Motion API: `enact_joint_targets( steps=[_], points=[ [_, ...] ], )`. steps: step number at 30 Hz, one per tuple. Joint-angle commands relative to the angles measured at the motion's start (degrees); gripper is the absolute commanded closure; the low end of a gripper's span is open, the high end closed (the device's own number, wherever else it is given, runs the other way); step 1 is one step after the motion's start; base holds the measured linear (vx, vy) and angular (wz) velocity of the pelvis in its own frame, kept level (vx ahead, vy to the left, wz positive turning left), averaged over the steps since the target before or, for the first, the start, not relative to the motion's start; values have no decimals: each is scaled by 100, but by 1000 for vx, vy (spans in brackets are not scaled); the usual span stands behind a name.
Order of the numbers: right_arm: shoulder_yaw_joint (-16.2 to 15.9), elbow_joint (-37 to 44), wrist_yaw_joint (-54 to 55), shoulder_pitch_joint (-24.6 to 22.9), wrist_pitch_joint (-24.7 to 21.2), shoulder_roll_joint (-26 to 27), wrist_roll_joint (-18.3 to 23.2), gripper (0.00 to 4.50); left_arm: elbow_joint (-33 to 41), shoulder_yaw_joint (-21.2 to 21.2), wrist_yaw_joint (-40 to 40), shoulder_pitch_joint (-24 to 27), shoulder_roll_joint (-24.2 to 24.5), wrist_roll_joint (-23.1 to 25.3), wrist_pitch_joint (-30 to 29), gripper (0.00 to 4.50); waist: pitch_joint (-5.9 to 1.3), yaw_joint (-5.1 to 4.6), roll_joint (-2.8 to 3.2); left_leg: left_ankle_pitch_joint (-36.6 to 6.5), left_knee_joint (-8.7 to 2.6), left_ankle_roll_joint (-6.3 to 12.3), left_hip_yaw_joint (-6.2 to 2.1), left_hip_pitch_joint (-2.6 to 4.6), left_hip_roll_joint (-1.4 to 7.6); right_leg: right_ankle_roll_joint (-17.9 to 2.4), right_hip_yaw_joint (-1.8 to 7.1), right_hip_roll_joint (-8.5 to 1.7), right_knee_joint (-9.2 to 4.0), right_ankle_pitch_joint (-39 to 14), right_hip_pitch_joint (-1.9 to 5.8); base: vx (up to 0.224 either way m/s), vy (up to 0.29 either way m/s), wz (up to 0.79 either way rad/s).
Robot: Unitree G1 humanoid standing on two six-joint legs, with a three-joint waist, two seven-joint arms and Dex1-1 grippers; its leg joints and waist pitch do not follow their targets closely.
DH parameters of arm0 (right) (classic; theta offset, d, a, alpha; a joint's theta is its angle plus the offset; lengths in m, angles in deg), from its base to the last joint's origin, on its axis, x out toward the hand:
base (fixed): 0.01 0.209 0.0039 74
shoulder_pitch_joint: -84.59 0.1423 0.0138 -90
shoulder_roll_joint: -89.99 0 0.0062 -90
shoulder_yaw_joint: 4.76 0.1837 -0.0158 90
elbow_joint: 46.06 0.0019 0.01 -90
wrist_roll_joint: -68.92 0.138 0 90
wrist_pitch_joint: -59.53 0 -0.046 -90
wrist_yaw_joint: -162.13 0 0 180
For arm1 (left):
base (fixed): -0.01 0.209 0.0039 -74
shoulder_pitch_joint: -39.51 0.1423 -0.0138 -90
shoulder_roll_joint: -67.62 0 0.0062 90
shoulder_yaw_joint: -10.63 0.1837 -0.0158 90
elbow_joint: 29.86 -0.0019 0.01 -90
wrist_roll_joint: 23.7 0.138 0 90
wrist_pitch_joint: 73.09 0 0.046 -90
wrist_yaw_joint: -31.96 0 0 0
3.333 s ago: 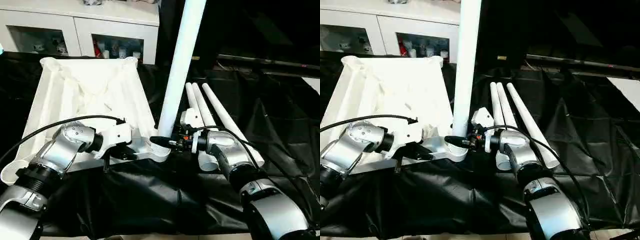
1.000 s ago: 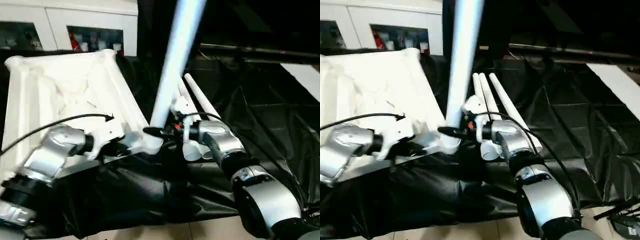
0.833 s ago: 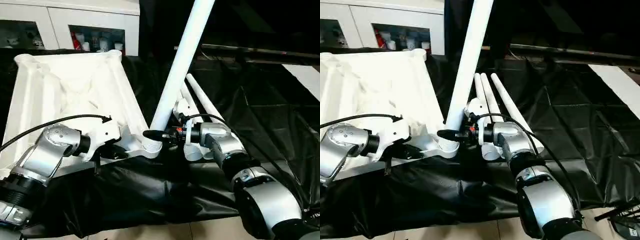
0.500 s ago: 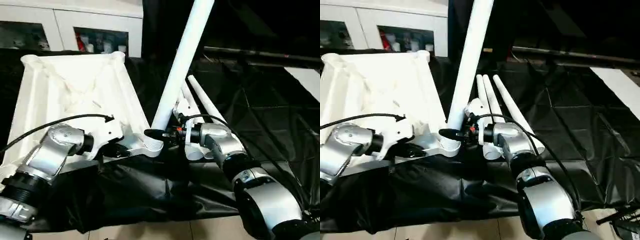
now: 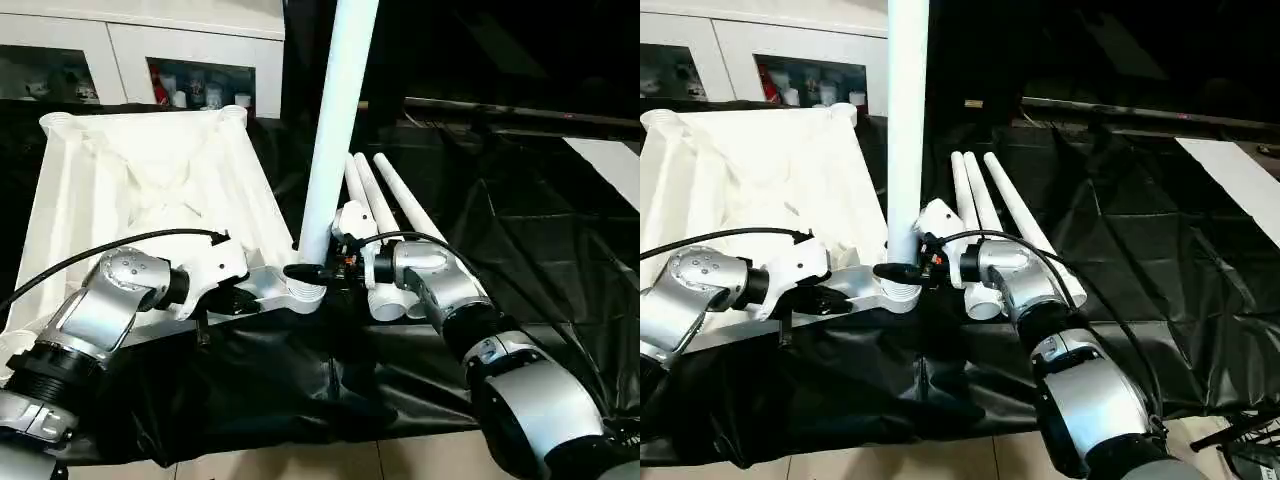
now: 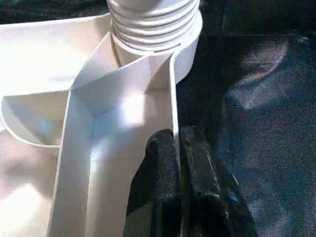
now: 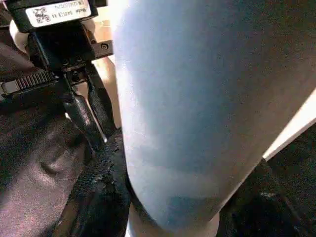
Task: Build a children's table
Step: Insert table leg to table base
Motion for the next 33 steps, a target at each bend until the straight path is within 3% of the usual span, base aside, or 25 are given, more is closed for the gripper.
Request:
enact_joint_targets(
  steps=[1, 5, 10, 13, 23, 28, 33],
  points=[
    [-550, -719, 367, -558, -340, -190, -843, 261, 97, 112, -193, -120, -84, -61, 170, 450, -115, -22, 171, -1103, -422, 57, -7, -77, 170, -1177, 293, -436, -424, -847, 145, 0, 0, 0],
    [-445, -756, 445, -569, -392, -185, -720, 261, 47, 98, -223, -150, -62, -52, 196, 450, -113, -18, 182, -1147, -427, 42, -12, -76, 170, -1176, 293, -435, -426, -872, 144, 0, 0, 0],
    [147, -899, 1071, -411, -785, -151, -243, 261, 6, 79, -231, -176, -69, -67, 193, 450, -101, -28, 182, -1313, -443, -2, -21, -73, 169, -1120, 307, -434, -449, -1136, 130, 0, 0, 0],
    [401, -977, 1342, -331, -998, -177, -38, 261, -6, 81, -221, -183, -81, -60, 189, 450, -89, -28, 179, -1521, -456, -35, -40, -64, 173, -1044, 317, -448, -486, -1563, 113, 0, 0, 0],
    [288, -898, 1079, -511, -916, -289, -157, 261, -67, 104, -222, -209, -104, -55, 225, 450, -94, -27, 198, -1465, -456, -32, -36, -71, 176, -1058, 306, -438, -476, -1355, 105, 0, 0, 0],
    [-153, -810, 793, -702, -636, -313, -514, 261, -104, 125, -233, -240, -117, 4, 261, 450, -87, -21, 199, -1539, -460, -37, -41, -70, 178, -1006, 305, -444, -495, -1504, 98, 0, 0, 0],
    [-191, -789, 752, -739, -657, -235, -525, 261, -92, 124, -221, -240, -142, -2, 245, 450, -88, -24, 195, -1540, -466, -25, -42, -70, 179, -1023, 311, -436, -490, -1462, 95, 0, 0, 0]
  ],
)
